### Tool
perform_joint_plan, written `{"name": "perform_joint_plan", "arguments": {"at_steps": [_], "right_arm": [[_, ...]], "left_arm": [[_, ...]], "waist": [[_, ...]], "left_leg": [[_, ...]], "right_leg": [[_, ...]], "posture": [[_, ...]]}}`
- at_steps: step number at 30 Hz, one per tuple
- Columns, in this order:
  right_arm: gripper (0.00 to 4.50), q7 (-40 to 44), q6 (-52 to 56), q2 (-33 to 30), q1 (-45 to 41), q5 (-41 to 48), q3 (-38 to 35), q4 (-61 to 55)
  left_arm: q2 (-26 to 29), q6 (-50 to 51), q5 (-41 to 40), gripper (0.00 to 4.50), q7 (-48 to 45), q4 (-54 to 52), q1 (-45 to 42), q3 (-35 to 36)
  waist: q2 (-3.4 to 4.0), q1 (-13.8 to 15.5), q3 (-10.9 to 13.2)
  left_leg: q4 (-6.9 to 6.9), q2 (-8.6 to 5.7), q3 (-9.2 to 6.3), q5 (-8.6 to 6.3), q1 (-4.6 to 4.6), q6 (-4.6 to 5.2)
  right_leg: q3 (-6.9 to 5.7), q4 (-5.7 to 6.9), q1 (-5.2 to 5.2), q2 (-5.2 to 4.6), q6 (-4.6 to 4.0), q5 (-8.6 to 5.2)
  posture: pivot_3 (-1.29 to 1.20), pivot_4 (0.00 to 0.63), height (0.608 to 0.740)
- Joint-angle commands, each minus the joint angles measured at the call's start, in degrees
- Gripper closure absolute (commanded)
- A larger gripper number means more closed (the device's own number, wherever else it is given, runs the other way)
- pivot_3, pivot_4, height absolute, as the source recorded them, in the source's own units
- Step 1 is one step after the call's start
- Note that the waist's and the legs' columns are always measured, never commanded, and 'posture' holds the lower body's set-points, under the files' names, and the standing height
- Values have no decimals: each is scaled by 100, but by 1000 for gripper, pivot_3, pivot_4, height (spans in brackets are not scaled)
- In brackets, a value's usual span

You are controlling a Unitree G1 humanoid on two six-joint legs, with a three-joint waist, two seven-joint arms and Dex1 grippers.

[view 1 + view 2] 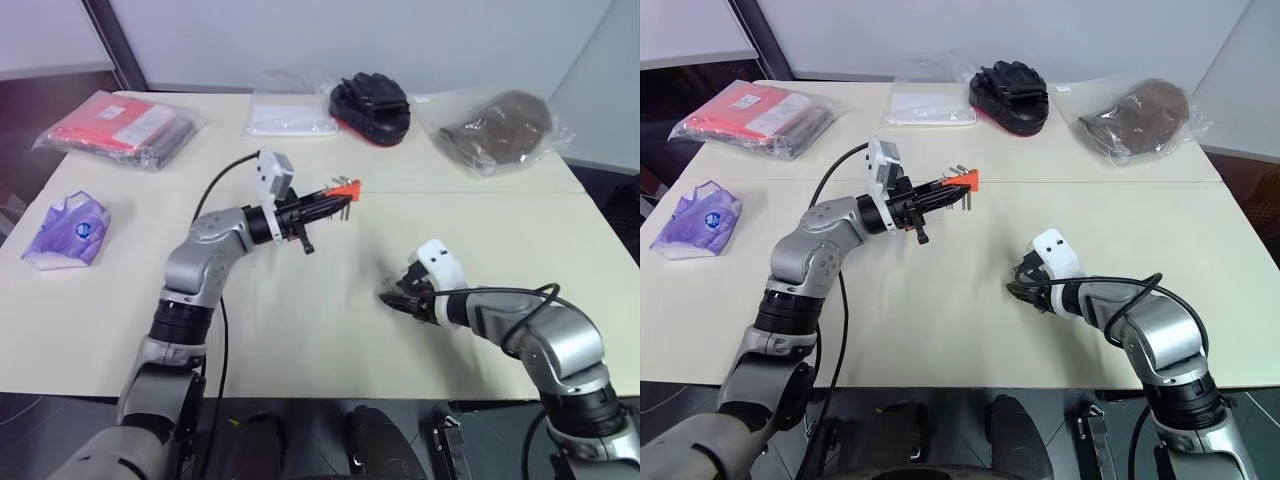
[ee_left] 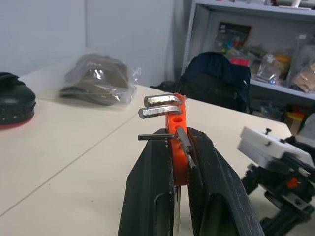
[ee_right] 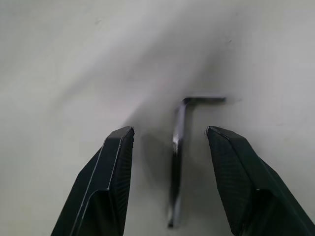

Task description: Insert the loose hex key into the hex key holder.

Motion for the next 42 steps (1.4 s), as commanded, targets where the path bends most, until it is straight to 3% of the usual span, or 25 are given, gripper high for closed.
{"name": "perform_joint_plan", "arguments": {"at_steps": [1,10,13,16,22,25,35,42], "right_arm": [[2082,-37,-68,74,-94,-52,54,49],[2082,-95,-93,208,-190,-120,101,223],[2857,-122,-82,259,-216,-132,99,261],[4468,-162,-53,335,-218,-137,66,297],[4468,-164,-124,312,-204,-194,52,169],[4468,-297,-937,491,-264,-360,-189,65],[4468,-1512,-4117,2086,-1275,-632,-1464,604],[4468,-1364,-5673,3572,-1957,425,-1731,1015]], "left_arm": [[29,-48,-26,4500,32,-263,-36,48],[37,-39,-39,4500,94,-309,-12,59],[43,-43,-38,4500,106,-313,-9,58],[46,-41,-37,4500,123,-319,-8,64],[46,-47,-33,4500,127,-301,-25,65],[39,-59,-38,4500,129,-295,-27,69],[-27,-190,12,4500,120,-31,-227,87],[-119,-496,133,4500,29,514,-688,108]], "waist": [[0,1,0],[0,-2,0],[0,-4,0],[0,-5,0],[0,-3,0],[0,-6,0],[0,13,0],[2,-14,0]], "left_leg": [[0,0,0,0,0,0],[1,0,0,0,1,0],[1,0,0,0,1,0],[1,1,0,0,2,0],[0,1,0,0,2,0],[0,1,0,0,1,0],[-1,1,-1,0,-1,0],[-1,2,1,1,0,-1]], "right_leg": [[0,0,0,0,0,0],[0,0,1,0,0,0],[0,1,2,0,0,0],[0,1,1,0,0,0],[0,1,2,0,0,0],[0,1,1,0,0,0],[-2,3,-2,-2,1,1],[-2,16,-8,-3,0,1]], "posture": [[0,150,740],[0,150,740],[0,150,740],[0,150,740],[0,150,740],[0,150,740],[0,150,740],[0,150,740]]}}
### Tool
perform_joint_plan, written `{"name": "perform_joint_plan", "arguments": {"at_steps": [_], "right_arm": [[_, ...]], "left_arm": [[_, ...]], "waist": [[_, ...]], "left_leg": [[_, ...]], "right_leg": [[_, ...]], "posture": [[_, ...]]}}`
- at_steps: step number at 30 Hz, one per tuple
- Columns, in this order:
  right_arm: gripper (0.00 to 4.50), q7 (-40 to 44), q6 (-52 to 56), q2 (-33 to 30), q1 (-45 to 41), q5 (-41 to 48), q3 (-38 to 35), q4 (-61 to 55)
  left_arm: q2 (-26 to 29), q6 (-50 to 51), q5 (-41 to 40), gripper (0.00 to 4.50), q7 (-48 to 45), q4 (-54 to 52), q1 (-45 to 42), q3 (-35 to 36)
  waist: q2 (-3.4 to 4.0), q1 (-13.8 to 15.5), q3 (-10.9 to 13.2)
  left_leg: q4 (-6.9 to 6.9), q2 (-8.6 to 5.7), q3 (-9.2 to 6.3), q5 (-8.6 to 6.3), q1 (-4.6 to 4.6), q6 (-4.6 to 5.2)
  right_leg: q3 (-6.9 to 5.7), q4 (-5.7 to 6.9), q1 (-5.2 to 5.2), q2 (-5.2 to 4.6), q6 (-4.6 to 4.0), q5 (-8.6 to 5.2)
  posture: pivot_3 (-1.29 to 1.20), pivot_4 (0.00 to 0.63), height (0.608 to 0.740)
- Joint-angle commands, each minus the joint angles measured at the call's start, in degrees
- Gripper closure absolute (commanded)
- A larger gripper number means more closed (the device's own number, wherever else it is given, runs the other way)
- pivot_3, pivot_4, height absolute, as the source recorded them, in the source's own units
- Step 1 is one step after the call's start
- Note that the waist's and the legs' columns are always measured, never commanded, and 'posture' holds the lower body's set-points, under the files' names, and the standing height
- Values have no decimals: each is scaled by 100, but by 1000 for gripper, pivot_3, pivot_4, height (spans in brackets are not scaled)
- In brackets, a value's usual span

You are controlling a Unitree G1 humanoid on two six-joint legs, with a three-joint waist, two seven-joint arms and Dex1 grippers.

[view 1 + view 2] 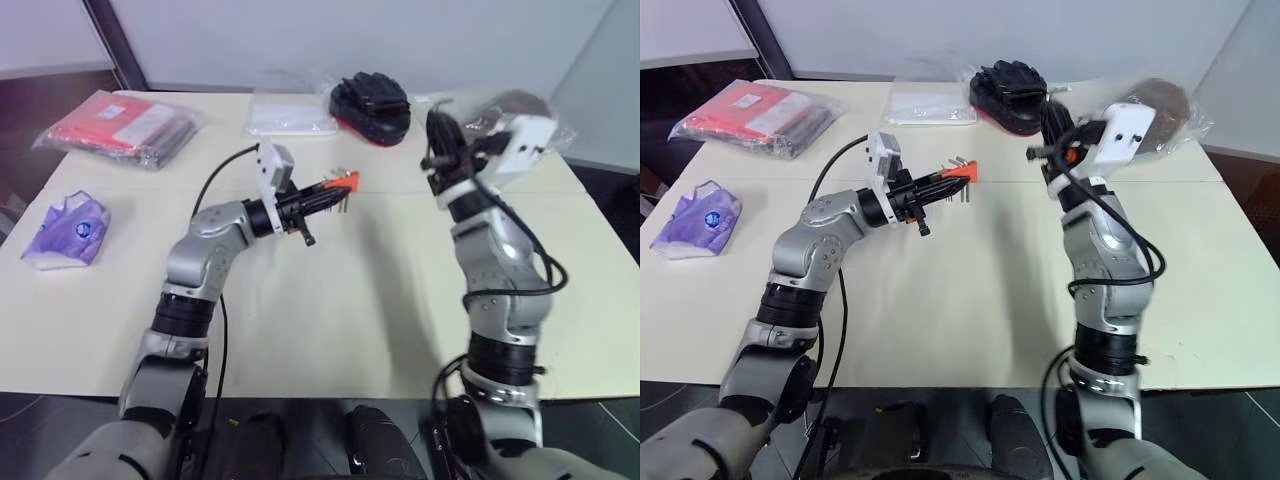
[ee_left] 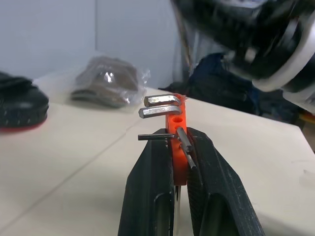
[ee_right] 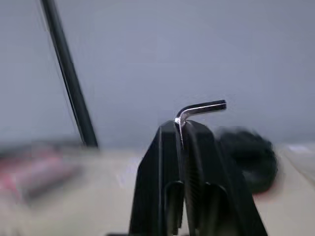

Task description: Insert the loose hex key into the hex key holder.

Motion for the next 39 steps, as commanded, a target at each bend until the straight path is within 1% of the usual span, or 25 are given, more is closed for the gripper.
{"name": "perform_joint_plan", "arguments": {"at_steps": [1,6,13,20,34,39], "right_arm": [[4468,271,-792,356,-168,386,29,100],[4468,606,-1763,738,-35,-172,719,630],[4468,735,-2646,858,150,-806,1316,1131],[4468,700,-2881,826,99,-870,1387,1352],[4468,606,-3107,541,-85,-880,1138,1737],[4468,612,-3105,530,-90,-878,1143,1745]], "left_arm": [[-10,-266,41,4500,-67,148,-275,107],[-43,-422,93,4500,-114,428,-526,124],[-40,-439,69,4500,-138,525,-682,156],[-6,-405,55,4500,-149,491,-696,169],[-12,-326,22,4500,-111,306,-583,145],[-11,-325,22,4500,-100,289,-566,147]], "waist": [[1,-2,0],[3,-5,0],[3,-3,0],[3,-4,0],[3,-4,0],[3,-4,1]], "left_leg": [[-1,0,0,0,1,0],[-1,-1,2,0,0,0],[-2,0,2,0,-1,-1],[-1,0,1,1,0,-1],[-1,1,1,1,0,-1],[-1,0,1,1,0,-1]], "right_leg": [[-1,0,0,0,0,0],[0,0,-3,-2,0,0],[1,4,-7,-2,0,0],[1,4,-7,-3,0,0],[2,10,-10,-4,0,0],[2,11,-10,-5,0,0]], "posture": [[0,150,740],[0,150,740],[0,150,740],[0,150,740],[0,150,740],[0,150,740]]}}
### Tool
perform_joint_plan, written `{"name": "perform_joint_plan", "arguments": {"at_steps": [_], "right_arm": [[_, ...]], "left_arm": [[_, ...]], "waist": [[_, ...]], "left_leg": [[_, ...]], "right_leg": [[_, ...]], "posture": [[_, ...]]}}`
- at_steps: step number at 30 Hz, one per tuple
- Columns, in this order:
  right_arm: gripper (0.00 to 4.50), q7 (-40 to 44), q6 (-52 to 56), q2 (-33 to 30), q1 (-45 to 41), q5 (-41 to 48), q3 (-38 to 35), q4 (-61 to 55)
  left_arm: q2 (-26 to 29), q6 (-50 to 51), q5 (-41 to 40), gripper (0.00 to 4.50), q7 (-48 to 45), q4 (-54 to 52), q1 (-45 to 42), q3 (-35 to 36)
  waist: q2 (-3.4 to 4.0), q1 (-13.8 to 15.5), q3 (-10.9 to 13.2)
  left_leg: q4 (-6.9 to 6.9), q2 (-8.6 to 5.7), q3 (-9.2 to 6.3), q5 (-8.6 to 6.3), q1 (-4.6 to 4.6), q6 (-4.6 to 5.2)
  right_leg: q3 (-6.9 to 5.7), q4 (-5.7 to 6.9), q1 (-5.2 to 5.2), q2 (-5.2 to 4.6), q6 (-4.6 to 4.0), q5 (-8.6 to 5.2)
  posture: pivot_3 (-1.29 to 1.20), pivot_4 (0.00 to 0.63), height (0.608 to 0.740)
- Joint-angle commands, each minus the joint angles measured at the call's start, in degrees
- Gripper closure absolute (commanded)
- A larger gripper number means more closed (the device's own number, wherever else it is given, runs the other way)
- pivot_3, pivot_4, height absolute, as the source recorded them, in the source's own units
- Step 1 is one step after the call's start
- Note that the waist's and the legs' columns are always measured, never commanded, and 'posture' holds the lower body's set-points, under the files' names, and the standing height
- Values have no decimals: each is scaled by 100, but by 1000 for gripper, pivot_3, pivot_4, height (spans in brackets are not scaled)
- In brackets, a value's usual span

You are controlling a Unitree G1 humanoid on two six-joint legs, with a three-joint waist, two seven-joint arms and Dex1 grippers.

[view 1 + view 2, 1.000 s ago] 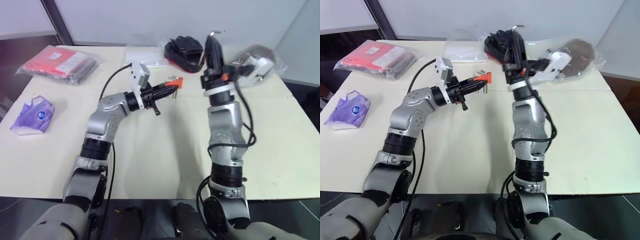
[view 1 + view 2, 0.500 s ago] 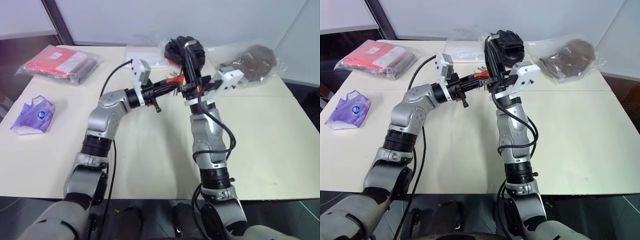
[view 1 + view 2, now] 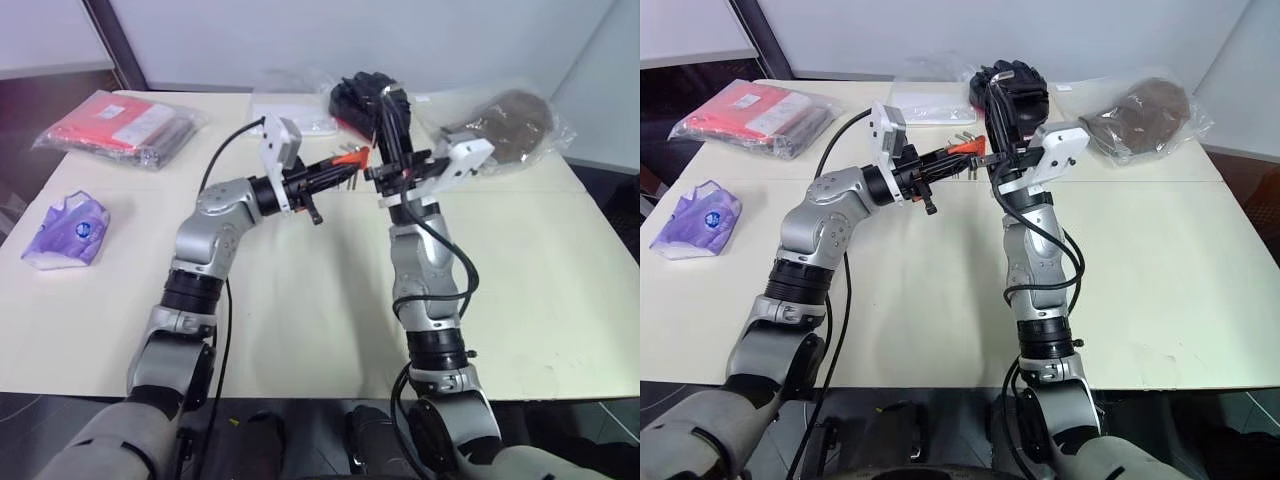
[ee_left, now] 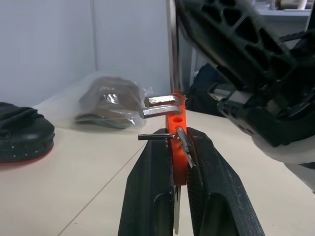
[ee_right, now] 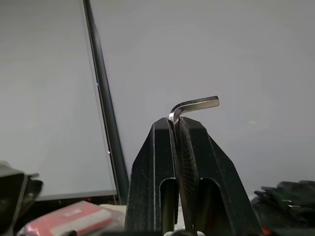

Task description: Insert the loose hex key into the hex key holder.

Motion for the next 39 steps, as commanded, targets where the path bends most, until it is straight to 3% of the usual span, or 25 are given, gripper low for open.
{"name": "perform_joint_plan", "arguments": {"at_steps": [1,39], "right_arm": [[4468,5,-100,15,-140,38,30,-129],[4468,-35,63,49,-103,62,215,-379]], "left_arm": [[15,-32,-70,4500,1,-262,-32,131],[-13,-13,-68,4500,43,-271,-12,160]], "waist": [[0,0,0],[0,0,0]], "left_leg": [[0,0,0,0,0,0],[0,0,0,0,0,0]], "right_leg": [[0,1,0,0,0,0],[1,4,-3,-1,0,0]], "posture": [[0,150,740],[0,150,740]]}}
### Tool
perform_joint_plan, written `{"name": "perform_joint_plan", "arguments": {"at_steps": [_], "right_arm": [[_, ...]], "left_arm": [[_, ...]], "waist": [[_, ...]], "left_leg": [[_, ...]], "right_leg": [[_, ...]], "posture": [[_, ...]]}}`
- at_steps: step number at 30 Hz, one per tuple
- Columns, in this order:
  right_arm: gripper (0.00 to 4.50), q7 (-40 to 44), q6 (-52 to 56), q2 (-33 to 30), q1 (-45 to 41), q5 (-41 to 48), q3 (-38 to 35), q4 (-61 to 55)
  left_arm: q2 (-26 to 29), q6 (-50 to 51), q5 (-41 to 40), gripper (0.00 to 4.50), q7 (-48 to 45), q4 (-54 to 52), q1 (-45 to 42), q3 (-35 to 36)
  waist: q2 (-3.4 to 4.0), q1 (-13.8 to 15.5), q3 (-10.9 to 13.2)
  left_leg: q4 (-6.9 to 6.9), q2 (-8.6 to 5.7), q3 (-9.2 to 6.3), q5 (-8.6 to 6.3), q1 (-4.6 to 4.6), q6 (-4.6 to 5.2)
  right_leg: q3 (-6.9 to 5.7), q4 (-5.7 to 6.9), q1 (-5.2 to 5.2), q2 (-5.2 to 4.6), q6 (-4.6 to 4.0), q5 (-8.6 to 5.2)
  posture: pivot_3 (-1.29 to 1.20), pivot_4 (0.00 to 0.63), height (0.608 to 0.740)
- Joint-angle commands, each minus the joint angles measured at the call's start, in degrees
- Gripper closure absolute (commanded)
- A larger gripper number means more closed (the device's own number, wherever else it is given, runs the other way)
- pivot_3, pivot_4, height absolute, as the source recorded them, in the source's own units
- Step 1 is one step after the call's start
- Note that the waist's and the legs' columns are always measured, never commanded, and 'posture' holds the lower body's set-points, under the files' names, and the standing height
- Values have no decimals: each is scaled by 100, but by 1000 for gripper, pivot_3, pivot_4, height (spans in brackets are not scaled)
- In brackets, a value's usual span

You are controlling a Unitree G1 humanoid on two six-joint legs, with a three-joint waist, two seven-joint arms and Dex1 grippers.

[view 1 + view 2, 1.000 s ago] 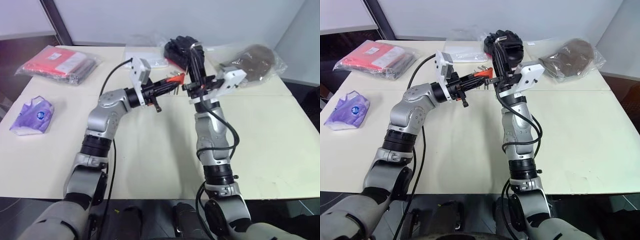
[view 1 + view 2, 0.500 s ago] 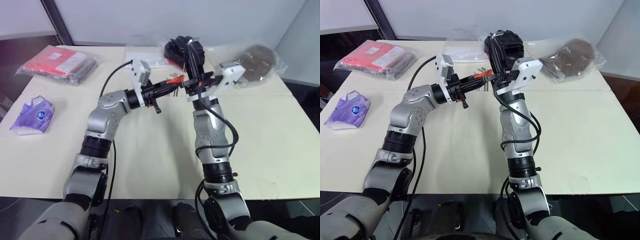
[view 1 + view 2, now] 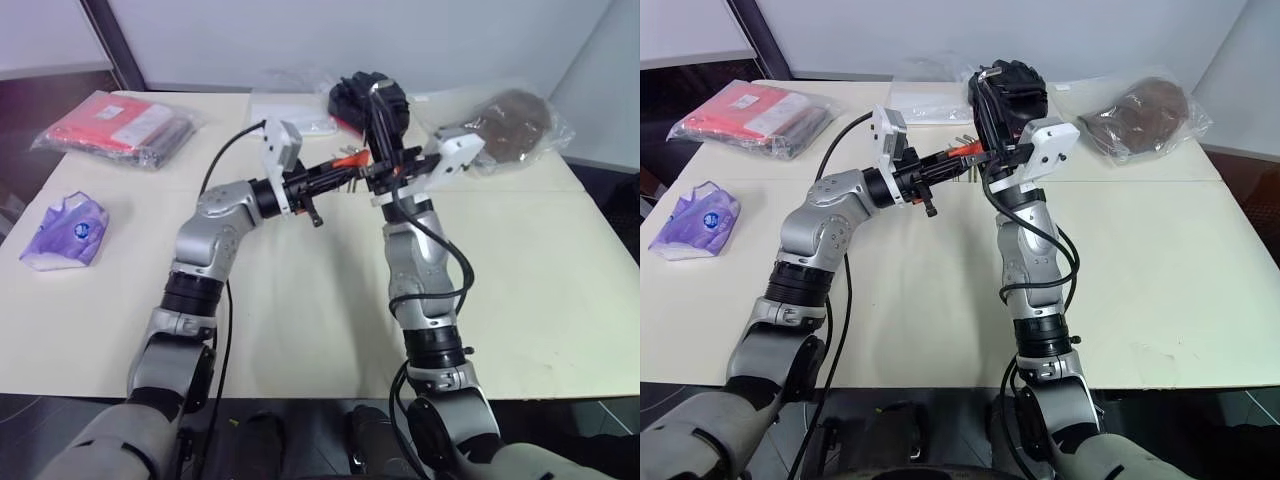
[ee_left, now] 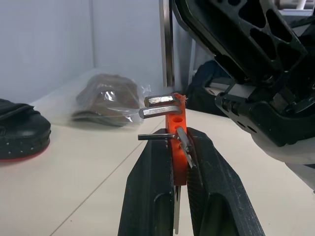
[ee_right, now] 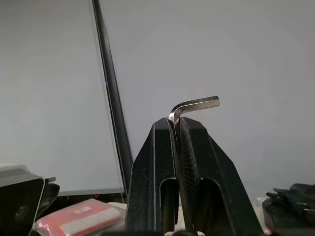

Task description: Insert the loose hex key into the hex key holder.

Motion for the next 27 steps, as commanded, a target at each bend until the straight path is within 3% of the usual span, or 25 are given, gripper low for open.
{"name": "perform_joint_plan", "arguments": {"at_steps": [1,27], "right_arm": [[4468,-17,-29,12,-38,48,20,-348],[4468,-7,-1,-2,13,-13,79,-384]], "left_arm": [[3,-96,-64,4500,29,-209,-79,163],[-43,-22,-70,4500,5,-261,-56,171]], "waist": [[0,0,0],[0,0,0]], "left_leg": [[0,0,0,0,0,0],[0,0,0,0,0,0]], "right_leg": [[0,0,0,0,0,0],[0,0,0,0,0,0]], "posture": [[0,150,740],[0,150,740]]}}
